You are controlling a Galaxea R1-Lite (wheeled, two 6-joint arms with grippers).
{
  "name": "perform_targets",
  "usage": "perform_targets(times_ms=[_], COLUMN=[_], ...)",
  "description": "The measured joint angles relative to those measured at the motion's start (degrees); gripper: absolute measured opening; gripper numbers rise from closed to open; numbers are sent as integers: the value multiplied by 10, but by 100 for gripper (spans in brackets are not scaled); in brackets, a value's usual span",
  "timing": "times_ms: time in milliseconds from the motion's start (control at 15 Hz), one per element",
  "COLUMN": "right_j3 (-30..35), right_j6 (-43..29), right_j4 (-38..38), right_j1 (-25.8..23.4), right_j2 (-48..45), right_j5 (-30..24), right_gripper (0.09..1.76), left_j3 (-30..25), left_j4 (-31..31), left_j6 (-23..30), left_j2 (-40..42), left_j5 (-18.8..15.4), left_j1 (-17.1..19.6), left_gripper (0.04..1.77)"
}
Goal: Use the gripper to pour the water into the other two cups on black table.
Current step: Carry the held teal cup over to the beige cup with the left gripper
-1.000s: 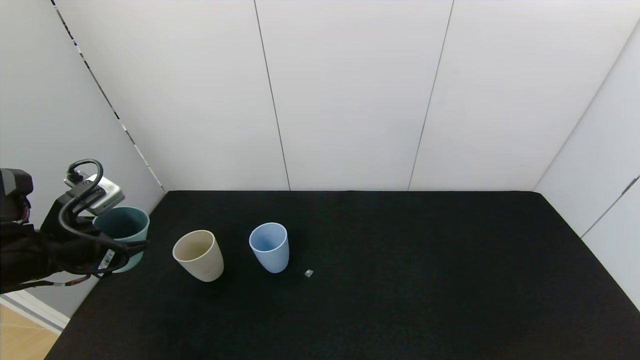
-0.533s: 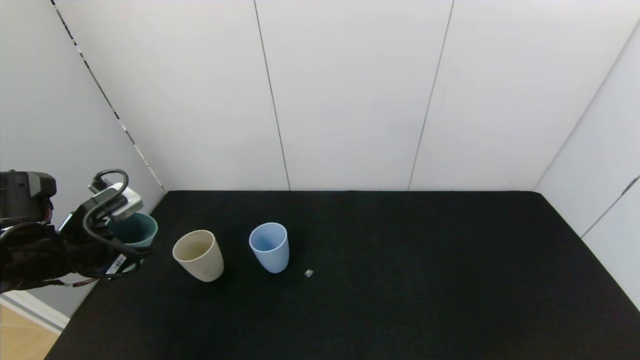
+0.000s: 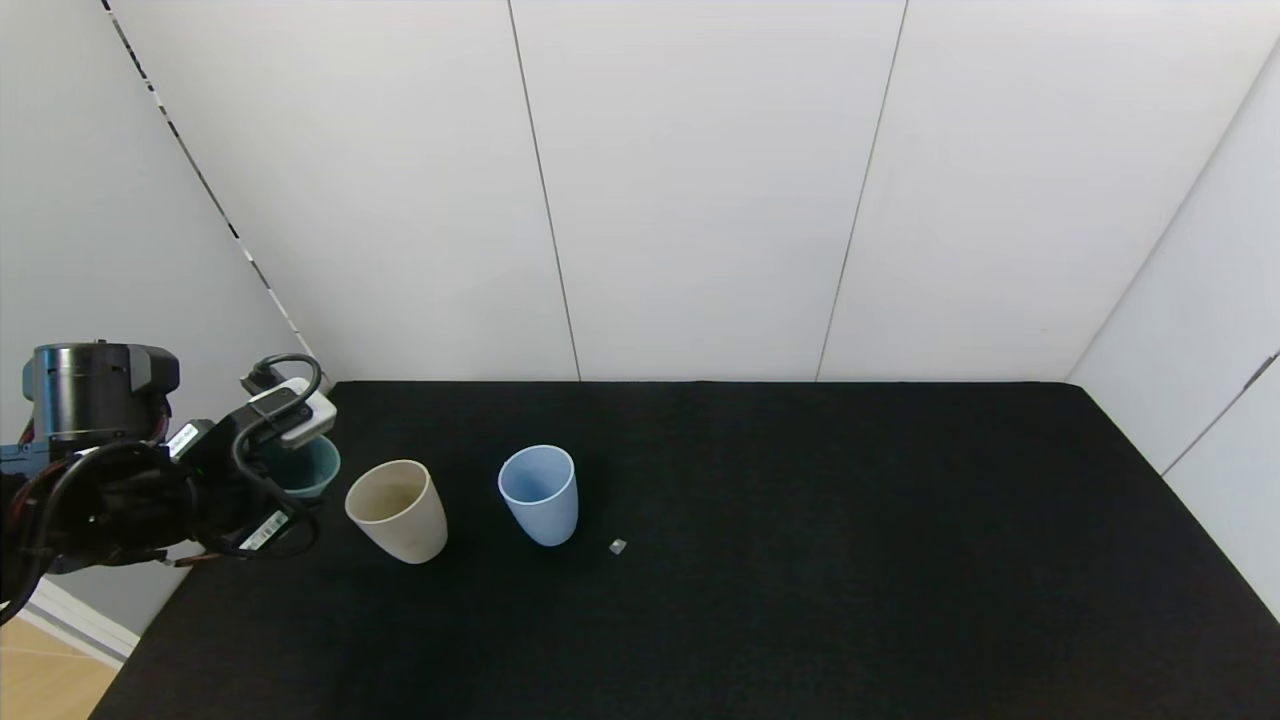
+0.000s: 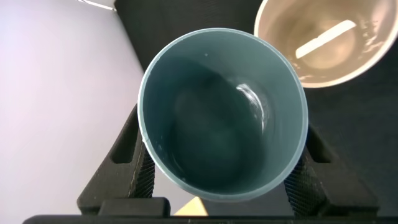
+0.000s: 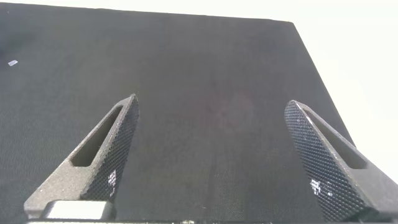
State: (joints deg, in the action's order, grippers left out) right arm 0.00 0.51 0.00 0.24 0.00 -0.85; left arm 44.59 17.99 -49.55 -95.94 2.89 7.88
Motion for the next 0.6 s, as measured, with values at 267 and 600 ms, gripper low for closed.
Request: perform_targets(times_ms=[267, 600], right_j3=[0, 0], right_j6=[0, 0], right_j4=[0, 0], right_j1=[0, 0], right_j2=[0, 0], right_j5=[0, 0], right_gripper=[171, 171], left_j3=[14, 21], left_j4=[0, 0], left_j6=[-21, -53], left_j2=[-10, -18], left_j5=[35, 75], left_j1=[-20, -42], left_gripper=[115, 115])
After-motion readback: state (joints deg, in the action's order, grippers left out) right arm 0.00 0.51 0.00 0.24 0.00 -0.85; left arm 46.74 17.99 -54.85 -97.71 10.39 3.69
